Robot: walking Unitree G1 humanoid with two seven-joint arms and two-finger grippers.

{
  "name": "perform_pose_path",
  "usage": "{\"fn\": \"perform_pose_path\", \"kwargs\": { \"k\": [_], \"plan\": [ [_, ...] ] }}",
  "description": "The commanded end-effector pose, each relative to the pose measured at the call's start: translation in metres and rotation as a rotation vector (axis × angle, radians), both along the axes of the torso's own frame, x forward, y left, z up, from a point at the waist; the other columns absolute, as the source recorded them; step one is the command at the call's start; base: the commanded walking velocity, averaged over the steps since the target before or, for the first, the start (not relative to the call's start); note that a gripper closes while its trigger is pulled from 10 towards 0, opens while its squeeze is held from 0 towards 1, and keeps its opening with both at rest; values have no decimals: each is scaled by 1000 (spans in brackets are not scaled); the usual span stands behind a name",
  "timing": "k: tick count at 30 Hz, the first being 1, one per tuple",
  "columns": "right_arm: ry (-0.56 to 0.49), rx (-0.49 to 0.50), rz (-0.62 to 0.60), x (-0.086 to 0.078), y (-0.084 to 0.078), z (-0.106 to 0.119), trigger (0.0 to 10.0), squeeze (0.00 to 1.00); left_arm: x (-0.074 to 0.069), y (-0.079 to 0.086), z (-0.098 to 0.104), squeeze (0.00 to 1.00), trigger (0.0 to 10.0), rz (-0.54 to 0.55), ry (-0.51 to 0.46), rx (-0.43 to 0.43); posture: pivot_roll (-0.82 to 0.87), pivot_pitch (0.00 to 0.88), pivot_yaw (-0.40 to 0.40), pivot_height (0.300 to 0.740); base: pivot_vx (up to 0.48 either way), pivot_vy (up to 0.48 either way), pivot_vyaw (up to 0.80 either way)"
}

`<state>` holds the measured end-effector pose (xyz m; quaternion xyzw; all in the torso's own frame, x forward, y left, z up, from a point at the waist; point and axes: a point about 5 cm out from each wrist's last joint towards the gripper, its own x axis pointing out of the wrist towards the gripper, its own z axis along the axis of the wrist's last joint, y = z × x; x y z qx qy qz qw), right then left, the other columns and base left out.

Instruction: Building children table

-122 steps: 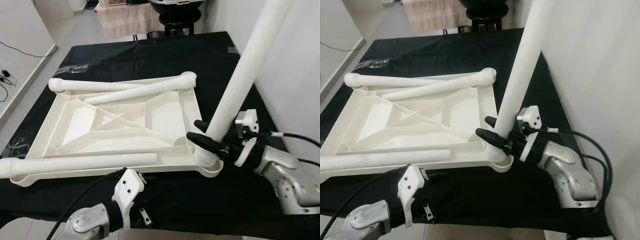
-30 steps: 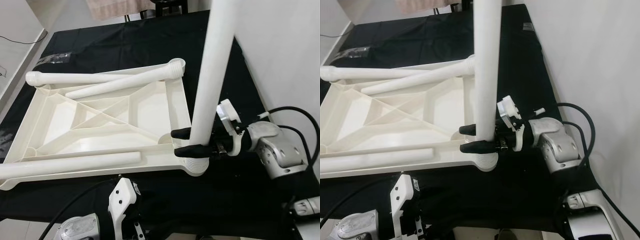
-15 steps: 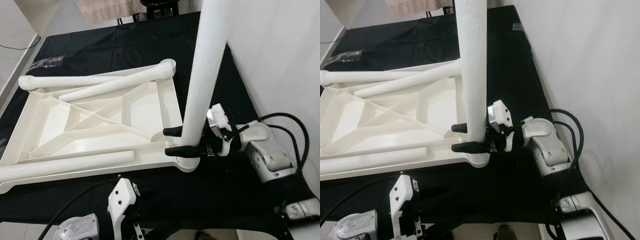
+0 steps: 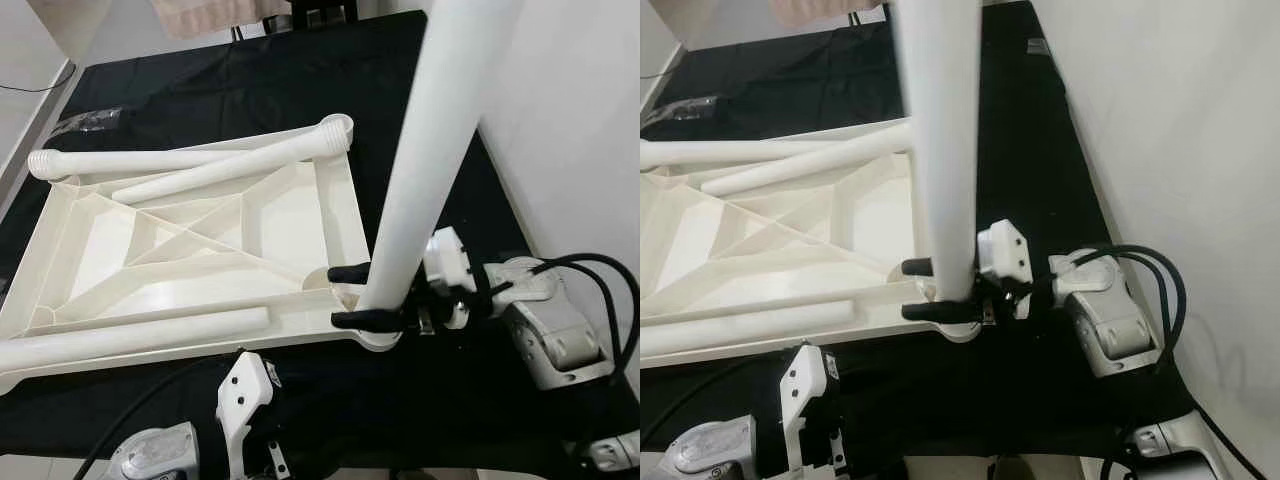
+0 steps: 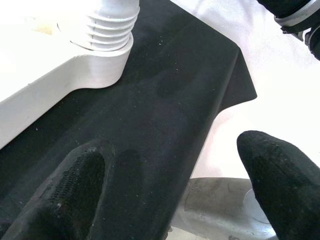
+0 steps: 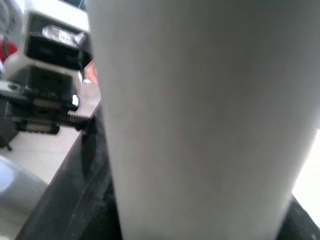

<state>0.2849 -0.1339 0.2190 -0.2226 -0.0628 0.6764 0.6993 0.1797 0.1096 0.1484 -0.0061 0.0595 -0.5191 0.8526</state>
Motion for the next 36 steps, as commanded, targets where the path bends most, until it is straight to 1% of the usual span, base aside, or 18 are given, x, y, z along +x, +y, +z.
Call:
{"fn": "perform_pose_path", "kwargs": {
  "k": [1,5,10,15,16,17,18,19,21,22,24,26,29,31,32,33,35,36],
  "plan": [
    [187,-166,-50,-5,-5,-51,10000,0,-3,4,-6,0,10000,-6,31,20,-23,321,117,740,0,0,0],
    [180,-202,-55,-7,-2,-50,10000,0,-4,3,-6,0,10000,-4,31,20,-26,314,113,740,0,0,0],
    [206,-174,-91,-6,0,-48,10000,0,-5,3,-7,0,10000,-6,34,19,-31,309,114,740,0,0,0],
    [280,-67,-251,6,0,-43,10000,0,-6,3,-8,0,10000,-11,41,16,-40,299,112,740,0,0,0],
    [280,-67,-251,6,0,-43,10000,0,-6,3,-8,0,10000,-11,41,16,-40,299,112,740,0,0,0],
    [301,-33,-314,11,-1,-42,10000,0,-6,3,-8,0,10000,-12,43,15,-42,297,113,740,0,0,0],
    [301,-33,-314,11,-1,-42,10000,0,-6,3,-8,0,10000,-12,43,15,-42,297,113,740,0,0,0],
    [326,4,-376,16,-3,-41,10000,0,-6,2,-9,0,10000,-13,44,14,-41,296,109,740,0,0,0],
    [326,4,-376,16,-3,-41,10000,0,-6,2,-9,0,10000,-13,44,14,-41,296,109,740,0,0,0],
    [349,39,-443,20,-5,-41,10000,0,-6,2,-9,0,10000,-12,44,14,-41,297,106,740,0,0,0],
    [349,39,-443,20,-5,-41,10000,0,-6,2,-9,0,10000,-12,44,14,-41,297,106,740,0,0,0],
    [367,86,-562,21,-7,-46,10000,0,-5,2,-9,0,10000,-10,44,13,-45,302,101,740,0,0,0],
    [374,97,-603,17,-7,-51,10000,0,-5,3,-9,0,10000,-9,44,13,-47,303,101,740,0,0,0],
    [353,102,-762,8,-4,-63,10000,0,-5,3,-8,0,10000,-6,43,12,-46,306,95,740,0,0,0],
    [322,129,-876,4,-2,-66,10000,0,-5,3,-8,0,10000,-6,42,13,-47,306,92,740,0,0,0],
    [322,129,-876,4,-2,-66,10000,0,-5,3,-8,0,10000,-6,42,13,-47,306,92,740,0,0,0],
    [246,229,-1036,-8,8,-63,10000,0,-4,4,-8,0,10000,-5,41,13,-51,311,96,740,0,0,0],
    [246,229,-1036,-8,8,-63,10000,0,-4,4,-8,0,10000,-5,41,13,-51,311,96,740,0,0,0]
  ]
}}
